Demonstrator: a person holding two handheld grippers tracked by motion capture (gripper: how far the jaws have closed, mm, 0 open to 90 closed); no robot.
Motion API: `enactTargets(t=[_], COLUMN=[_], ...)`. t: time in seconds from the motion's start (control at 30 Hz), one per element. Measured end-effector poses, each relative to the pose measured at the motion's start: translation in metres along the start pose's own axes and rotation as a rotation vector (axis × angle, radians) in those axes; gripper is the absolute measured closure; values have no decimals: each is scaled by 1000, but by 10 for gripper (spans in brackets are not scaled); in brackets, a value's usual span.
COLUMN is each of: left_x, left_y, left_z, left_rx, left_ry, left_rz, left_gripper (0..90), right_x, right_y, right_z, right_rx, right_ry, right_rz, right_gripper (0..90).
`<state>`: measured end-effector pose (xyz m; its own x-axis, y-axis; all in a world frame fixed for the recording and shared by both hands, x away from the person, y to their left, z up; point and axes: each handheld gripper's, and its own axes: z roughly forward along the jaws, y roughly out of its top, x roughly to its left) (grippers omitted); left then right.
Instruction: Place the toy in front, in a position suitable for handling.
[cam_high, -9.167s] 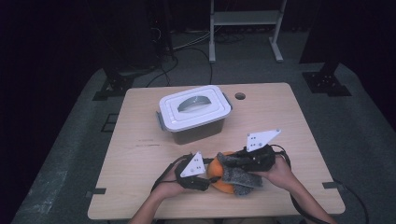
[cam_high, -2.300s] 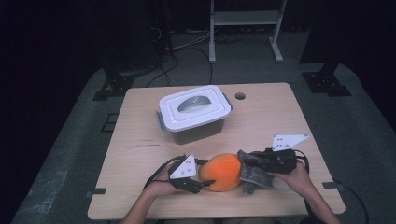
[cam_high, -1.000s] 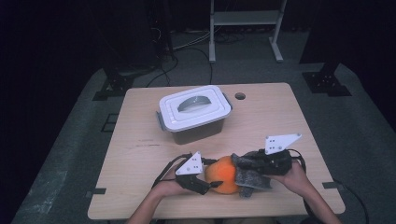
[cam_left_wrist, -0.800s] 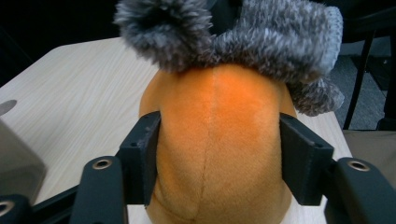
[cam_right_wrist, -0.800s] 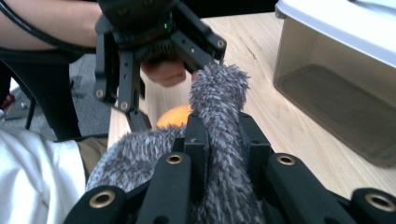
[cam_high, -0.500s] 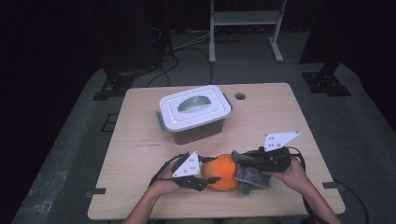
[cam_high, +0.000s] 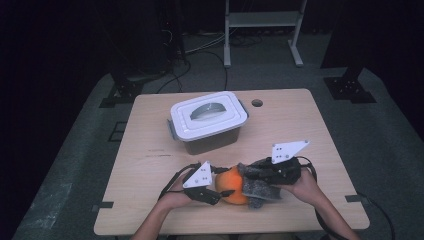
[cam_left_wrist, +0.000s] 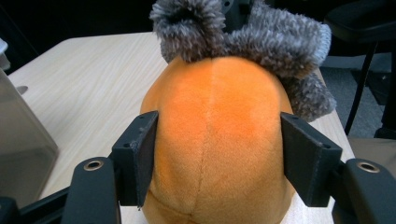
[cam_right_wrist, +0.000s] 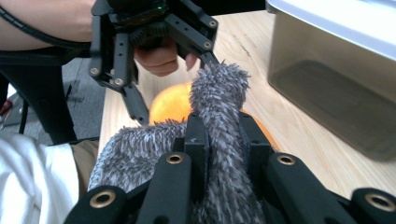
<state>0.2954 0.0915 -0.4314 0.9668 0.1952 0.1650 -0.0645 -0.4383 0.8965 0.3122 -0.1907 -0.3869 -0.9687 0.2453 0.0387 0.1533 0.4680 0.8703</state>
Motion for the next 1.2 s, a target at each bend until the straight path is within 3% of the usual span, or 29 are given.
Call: enactTargets(t=[0.07,0.2,0.43,0.57,0.77,0.9,1.0,1.2], left_x=[1,6,11,12,12,13,13,11], left_y=[-1,-11,-19,-22,-22,-24,-23,-12], left_z=[-1,-8,-13,-16,-16,-17,-17,-10], left_rx=[23,44,48,55,58,57,55,16], left_ry=[0,-3,-31,-36,-48,-46,-44,-27], left_rz=[22,-13,-29,-38,-43,-51,-51,-54], left_gripper=[343,354,350,347,344,344,343,351], right_x=[0,-5,-17,-20,-17,-16,-17,-10], right_y=[-2,-8,-35,-40,-29,-30,-35,-21], right_z=[-1,-3,-18,-27,-25,-16,-18,-29], right_rx=[2,1,-22,-13,-65,-38,-8,-62], right_ry=[-3,-20,-39,-71,-41,-25,-48,-42], right_rz=[2,22,115,134,120,112,120,91], right_gripper=[767,766,767,766,766,766,766,766])
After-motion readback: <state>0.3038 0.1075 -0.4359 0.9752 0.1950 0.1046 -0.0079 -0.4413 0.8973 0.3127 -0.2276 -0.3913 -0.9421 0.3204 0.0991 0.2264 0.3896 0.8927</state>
